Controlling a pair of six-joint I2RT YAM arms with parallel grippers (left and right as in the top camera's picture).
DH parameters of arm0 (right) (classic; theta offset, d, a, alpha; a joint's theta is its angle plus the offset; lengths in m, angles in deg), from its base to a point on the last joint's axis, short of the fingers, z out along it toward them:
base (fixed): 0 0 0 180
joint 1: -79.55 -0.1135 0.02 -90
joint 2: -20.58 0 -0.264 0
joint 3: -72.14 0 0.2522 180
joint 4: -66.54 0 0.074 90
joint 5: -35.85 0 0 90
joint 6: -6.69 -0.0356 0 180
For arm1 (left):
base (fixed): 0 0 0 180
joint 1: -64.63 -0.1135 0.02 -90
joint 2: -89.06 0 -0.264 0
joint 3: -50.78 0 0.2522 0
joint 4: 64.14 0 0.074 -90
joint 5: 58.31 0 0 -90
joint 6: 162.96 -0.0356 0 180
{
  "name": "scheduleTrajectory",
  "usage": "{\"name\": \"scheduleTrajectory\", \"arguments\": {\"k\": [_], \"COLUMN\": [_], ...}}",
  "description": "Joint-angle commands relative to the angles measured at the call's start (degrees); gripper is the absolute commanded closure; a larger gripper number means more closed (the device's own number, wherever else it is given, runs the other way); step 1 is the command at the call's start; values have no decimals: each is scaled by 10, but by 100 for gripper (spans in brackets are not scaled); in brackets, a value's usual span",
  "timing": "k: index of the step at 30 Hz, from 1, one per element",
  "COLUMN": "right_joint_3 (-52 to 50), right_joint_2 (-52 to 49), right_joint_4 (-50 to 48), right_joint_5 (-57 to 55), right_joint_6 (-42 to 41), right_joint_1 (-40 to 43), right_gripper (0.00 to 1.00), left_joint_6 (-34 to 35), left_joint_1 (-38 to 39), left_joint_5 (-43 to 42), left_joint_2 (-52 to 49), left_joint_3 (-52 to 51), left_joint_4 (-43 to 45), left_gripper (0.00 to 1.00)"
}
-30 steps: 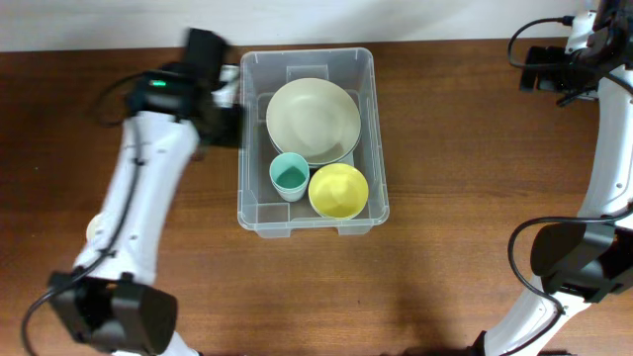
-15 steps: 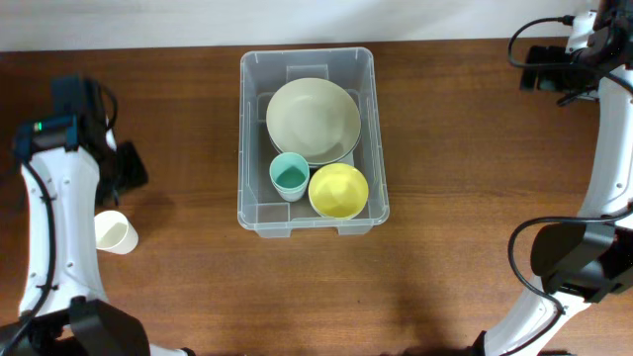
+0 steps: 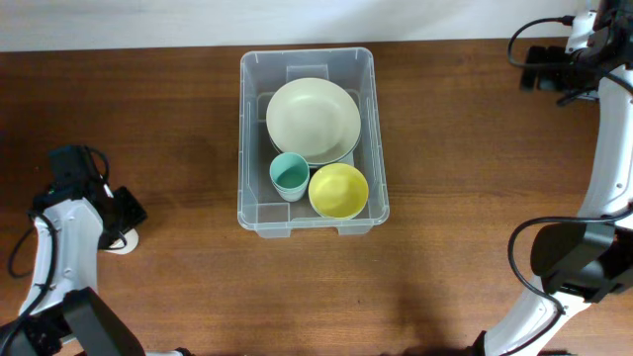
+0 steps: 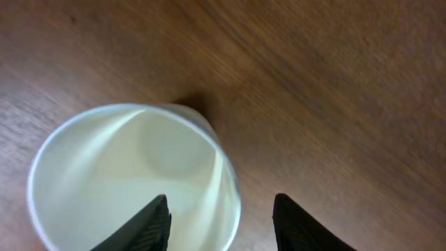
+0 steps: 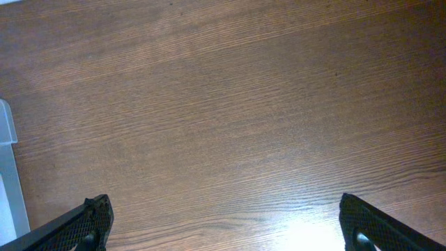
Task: Pack container
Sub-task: 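Release the mint cup and move the left gripper to the cream cup, then grasp the cream cup with the left gripper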
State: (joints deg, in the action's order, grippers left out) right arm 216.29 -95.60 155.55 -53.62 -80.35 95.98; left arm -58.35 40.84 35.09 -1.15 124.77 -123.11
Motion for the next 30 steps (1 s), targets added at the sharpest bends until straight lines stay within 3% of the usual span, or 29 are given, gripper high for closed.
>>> {"name": "scheduleTrajectory", "arguments": {"k": [1, 10, 13, 17, 18, 25, 30], "right_joint_3": [5, 5, 5, 5, 5, 5, 5], "right_joint_2": [12, 12, 12, 12, 12, 12, 12], "right_joint_4": [0, 0, 0, 0, 0, 0, 0], "right_joint_5": [3, 3, 3, 3, 3, 3, 3], "right_joint_6": [-5, -5, -5, -5, -5, -5, -5], "right_joint_1": [1, 1, 1, 1, 1, 1, 1], "right_gripper": [1, 1, 1, 1, 1, 1, 1], "left_joint_6": [6, 6, 5, 5, 5, 6, 5], "left_joint_1": [-2, -3, -3, -3, -3, 8, 100], "left_joint_5": [-2, 24, 30, 55, 55, 41, -23], "left_joint_2": [-8, -60, -60, -58, -58, -57, -57], "left_joint_3": [-32, -35, -27, 11, 36, 167, 299], "left_joint_4": [27, 56, 59, 42, 28, -60, -136], "left_gripper": [51, 52, 71, 87, 98, 99, 99]}}
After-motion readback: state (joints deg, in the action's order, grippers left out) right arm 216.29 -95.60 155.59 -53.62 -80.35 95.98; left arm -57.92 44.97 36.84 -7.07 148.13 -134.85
